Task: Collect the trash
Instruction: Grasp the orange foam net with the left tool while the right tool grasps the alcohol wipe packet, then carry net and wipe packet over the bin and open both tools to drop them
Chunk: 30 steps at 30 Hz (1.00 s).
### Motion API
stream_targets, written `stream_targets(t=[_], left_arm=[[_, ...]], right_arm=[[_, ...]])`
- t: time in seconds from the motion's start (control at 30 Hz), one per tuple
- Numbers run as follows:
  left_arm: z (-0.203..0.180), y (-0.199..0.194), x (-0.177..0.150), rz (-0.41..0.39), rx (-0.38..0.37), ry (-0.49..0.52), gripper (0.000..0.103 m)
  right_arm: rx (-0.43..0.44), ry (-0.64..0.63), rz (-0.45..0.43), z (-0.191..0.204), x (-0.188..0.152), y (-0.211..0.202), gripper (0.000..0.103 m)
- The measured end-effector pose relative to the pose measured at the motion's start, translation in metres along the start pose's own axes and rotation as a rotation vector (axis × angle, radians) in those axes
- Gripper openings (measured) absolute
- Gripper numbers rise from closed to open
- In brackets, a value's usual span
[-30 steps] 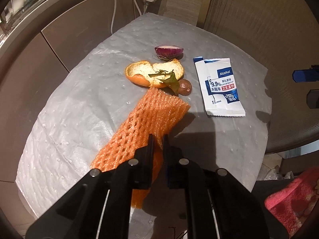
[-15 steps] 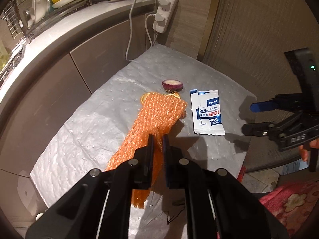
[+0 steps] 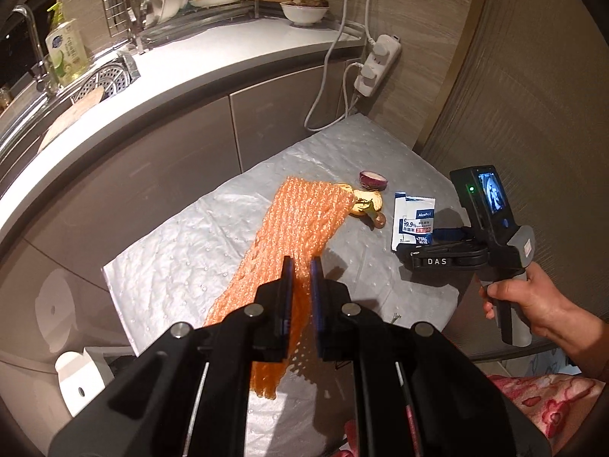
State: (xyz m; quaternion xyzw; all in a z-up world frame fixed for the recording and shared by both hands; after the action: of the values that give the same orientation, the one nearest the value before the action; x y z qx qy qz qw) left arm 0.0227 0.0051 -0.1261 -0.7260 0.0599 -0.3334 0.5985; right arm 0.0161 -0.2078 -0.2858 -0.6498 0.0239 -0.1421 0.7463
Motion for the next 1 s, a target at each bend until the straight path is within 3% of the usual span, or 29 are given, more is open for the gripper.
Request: stream_targets(t=[0.13,0.17,0.23,0.3,0.37,0.5,0.7,1.0], left_arm=[[0.012,-0.01,-0.008,-0.006,-0.004,-0.052,0.009],[0.016,-0.011,-0.01,-0.006,-0.001,-0.066,0.009],[0.022,-0.014,-0.015,-0.005,0.011,-0.086,0.009],[0.027,-0.016,-0.019,-0.008,0.019,-0.102,0.009],[0.033,-0.019,-0.023,-0.012,0.028,-0.122,0.009],[0.046,-0.023,-0.031,-0.014,0.03,-0.162,0.009],[0.062,-0.032,-0.041,-0.029,0.042,-0.2,0.009],[0.097,-0.054,-0.07,-0.068,0.051,-0.279,0.009]], right_arm=[[-0.069,-0.011,-0.021,0.003,0.003,0.004,0.082],[-0.105,-0.024,-0.025,0.004,0.004,0.005,0.075],[-0.125,-0.04,-0.042,0.003,0.005,0.002,0.057],[-0.122,-0.024,-0.044,-0.003,0.005,-0.001,0.023],[-0.1,-0.006,-0.035,-0.011,0.006,-0.003,0.002],[-0.02,0.012,-0.03,-0.015,0.009,-0.006,0.002],[0.145,0.057,-0.098,-0.01,0.009,-0.044,0.002],[0.241,-0.155,-0.168,0.073,-0.003,-0.12,0.002]])
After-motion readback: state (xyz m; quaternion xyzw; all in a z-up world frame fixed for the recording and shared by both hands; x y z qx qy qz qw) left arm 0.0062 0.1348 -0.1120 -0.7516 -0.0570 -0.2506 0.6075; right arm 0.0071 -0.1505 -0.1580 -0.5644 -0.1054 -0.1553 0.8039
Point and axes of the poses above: each gripper's, at about its wrist camera, not at the fingertips, and y roughly the way its jaws point, z to its left, x to its top, the point moved 6 cm from there along y, roughly the way its jaws point, and after that the axes turned 10 degrees about z, right-handed, at the moved point
